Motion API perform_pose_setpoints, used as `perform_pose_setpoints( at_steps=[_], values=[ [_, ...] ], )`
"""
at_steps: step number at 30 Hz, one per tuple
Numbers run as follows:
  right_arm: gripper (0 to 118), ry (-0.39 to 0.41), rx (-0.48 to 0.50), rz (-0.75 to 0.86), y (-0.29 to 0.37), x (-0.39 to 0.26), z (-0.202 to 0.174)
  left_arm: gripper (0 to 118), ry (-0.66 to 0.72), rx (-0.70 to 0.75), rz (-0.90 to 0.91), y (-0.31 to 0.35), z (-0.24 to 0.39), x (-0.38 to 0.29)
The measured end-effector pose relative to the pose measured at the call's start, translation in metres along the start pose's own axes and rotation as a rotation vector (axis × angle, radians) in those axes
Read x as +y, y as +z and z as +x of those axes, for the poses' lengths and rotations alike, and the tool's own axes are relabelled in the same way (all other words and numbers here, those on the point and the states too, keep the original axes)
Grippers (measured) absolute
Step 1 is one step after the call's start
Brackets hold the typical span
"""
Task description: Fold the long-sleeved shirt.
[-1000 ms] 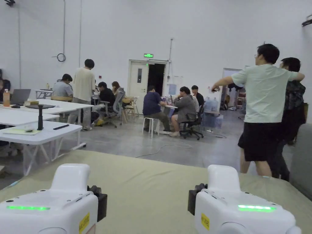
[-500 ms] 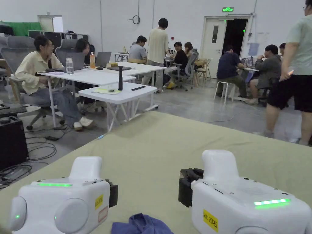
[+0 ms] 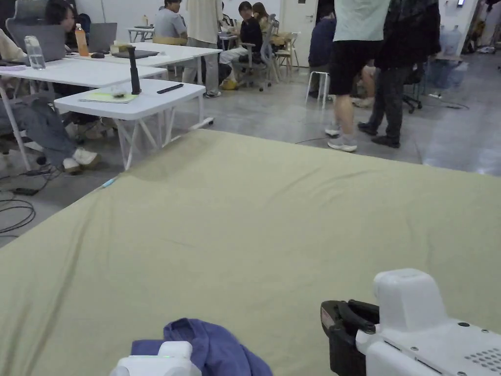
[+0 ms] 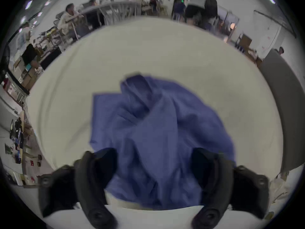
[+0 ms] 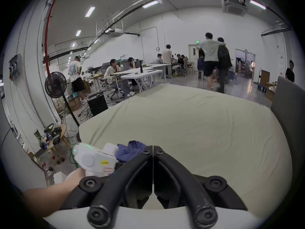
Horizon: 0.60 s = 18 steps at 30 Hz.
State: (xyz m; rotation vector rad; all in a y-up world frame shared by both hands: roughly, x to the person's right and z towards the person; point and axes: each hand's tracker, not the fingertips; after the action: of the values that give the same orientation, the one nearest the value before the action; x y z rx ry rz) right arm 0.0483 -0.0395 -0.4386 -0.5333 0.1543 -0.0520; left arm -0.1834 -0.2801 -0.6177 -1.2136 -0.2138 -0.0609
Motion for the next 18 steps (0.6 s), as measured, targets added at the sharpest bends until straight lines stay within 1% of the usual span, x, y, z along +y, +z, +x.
perform_pose_setpoints(
  at_steps=[1,2,3,4,5,7,8,9,11,12,13,14,15,16,18],
  values=[
    [0,-0.013,0.002,-0.001,0.003,-0.001,0.005,61,-0.017,0.03,0.038,0.001,0.003,-0.001],
    [0,-0.027,0.005,0.0,0.006,-0.001,0.01,53,-0.023,0.041,0.098,0.012,0.007,0.002],
    [0,-0.052,0.008,0.015,0.012,-0.001,0.015,34,-0.03,0.012,0.115,0.025,0.013,0.007],
    [0,-0.083,0.011,0.054,0.02,-0.002,0.022,19,-0.007,-0.01,0.135,0.039,0.013,0.015],
    [0,-0.11,0.014,0.091,0.028,-0.002,0.027,19,0.023,-0.087,0.127,0.05,0.017,0.02],
    [0,-0.16,0.018,0.188,0.055,0.0,0.04,19,0.046,-0.215,0.196,0.093,0.03,0.039],
    [0,-0.18,0.026,0.226,0.069,0.002,0.047,19,0.03,-0.261,0.231,0.119,0.041,0.049],
    [0,-0.198,0.043,0.251,0.079,0.004,0.054,19,0.002,-0.275,0.286,0.141,0.051,0.057],
    [0,-0.263,0.202,0.166,0.097,0.014,0.075,17,-0.055,-0.342,0.394,0.195,0.079,0.072],
    [0,-0.301,0.284,0.185,0.107,0.015,0.086,16,-0.079,-0.381,0.448,0.222,0.097,0.077],
    [0,-0.309,0.253,0.232,0.122,0.015,0.092,13,-0.102,-0.441,0.504,0.25,0.113,0.082],
    [0,-0.284,0.202,0.267,0.136,0.015,0.095,12,-0.126,-0.499,0.538,0.27,0.129,0.085],
    [0,-0.232,0.111,0.304,0.153,0.019,0.095,10,-0.157,-0.546,0.569,0.291,0.149,0.087],
    [0,-0.198,0.044,0.331,0.169,0.019,0.098,9,-0.202,-0.553,0.605,0.307,0.171,0.085],
    [0,-0.198,0.007,0.374,0.197,0.015,0.109,8,-0.302,-0.54,0.662,0.326,0.215,0.078]
  ],
)
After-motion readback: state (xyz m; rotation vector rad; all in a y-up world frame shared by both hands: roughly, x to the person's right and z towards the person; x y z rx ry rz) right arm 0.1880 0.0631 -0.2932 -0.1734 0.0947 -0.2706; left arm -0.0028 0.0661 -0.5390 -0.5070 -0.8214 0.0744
